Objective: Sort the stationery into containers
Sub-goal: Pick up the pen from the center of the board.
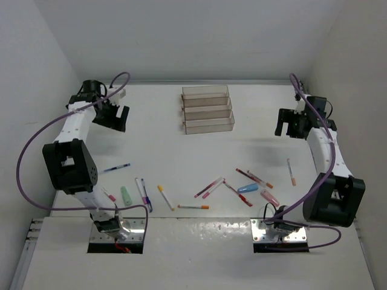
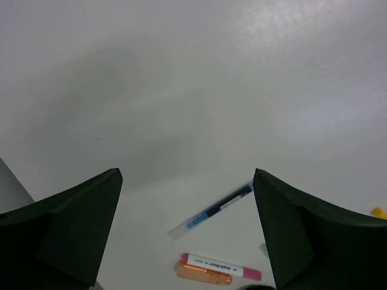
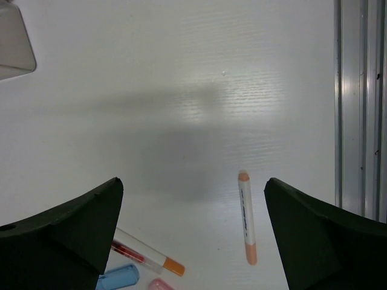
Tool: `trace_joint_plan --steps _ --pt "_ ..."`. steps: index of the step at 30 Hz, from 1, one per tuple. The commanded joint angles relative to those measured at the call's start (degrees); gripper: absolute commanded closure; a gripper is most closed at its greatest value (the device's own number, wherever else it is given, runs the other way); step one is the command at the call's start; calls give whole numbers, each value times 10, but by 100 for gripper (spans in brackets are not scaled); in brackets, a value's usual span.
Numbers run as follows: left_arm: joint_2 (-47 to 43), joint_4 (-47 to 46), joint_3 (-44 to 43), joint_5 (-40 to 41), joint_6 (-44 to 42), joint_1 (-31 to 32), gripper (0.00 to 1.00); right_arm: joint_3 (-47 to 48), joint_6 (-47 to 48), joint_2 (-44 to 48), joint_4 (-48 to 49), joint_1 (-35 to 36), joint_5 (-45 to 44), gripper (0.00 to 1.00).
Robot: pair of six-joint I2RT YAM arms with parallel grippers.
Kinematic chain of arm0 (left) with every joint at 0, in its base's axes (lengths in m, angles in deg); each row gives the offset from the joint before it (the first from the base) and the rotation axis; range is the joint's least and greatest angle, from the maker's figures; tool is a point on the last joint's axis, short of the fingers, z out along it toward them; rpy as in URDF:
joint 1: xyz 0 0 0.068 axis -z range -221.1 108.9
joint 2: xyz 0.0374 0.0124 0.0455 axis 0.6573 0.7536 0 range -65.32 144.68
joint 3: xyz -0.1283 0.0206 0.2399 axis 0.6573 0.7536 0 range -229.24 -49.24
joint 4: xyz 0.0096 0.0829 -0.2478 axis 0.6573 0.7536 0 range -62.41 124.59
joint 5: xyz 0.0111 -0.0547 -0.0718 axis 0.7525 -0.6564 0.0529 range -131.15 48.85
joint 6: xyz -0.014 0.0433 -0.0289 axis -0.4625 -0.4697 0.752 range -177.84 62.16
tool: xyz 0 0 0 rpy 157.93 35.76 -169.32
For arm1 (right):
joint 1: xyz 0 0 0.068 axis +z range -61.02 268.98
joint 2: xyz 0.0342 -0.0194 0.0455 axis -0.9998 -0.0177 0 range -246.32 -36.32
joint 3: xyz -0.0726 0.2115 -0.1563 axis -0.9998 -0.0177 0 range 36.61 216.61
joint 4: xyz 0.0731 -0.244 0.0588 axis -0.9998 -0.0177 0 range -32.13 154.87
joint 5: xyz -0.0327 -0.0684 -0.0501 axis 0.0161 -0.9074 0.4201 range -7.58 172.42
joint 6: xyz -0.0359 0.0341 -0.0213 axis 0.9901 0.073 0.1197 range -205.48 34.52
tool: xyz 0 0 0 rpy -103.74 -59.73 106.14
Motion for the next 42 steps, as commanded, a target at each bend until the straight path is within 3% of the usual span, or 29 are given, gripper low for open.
trace_joint_plan --steps 1,4,5,8,13,18,24,35,42 --pt "-50 34 22 -26 -99 -4 4 -5 15 22 -7 0 -4 1" --pt "-66 92 51 -56 -229 -7 12 -5 18 19 -17 0 -8 1" --pt "-71 96 68 -56 -265 -8 21 -7 18 20 -17 0 -8 2" --pt "-103 49 139 -23 -302 -11 30 -9 18 21 -20 0 -8 1" --pt "-137 60 212 -42 -390 -22 35 -7 20 27 -27 -2 -17 1" --pt "-159 32 277 -40 -424 -28 37 -10 19 32 -32 -3 -19 1" --pt "-144 23 318 -42 -490 -50 51 -7 18 31 -37 -3 -18 2" --pt "-99 -37 347 -50 -505 -69 52 -4 16 31 -46 -4 -12 2" --pt "-59 -85 357 -34 -488 -62 64 -10 18 37 -42 -4 -12 2"
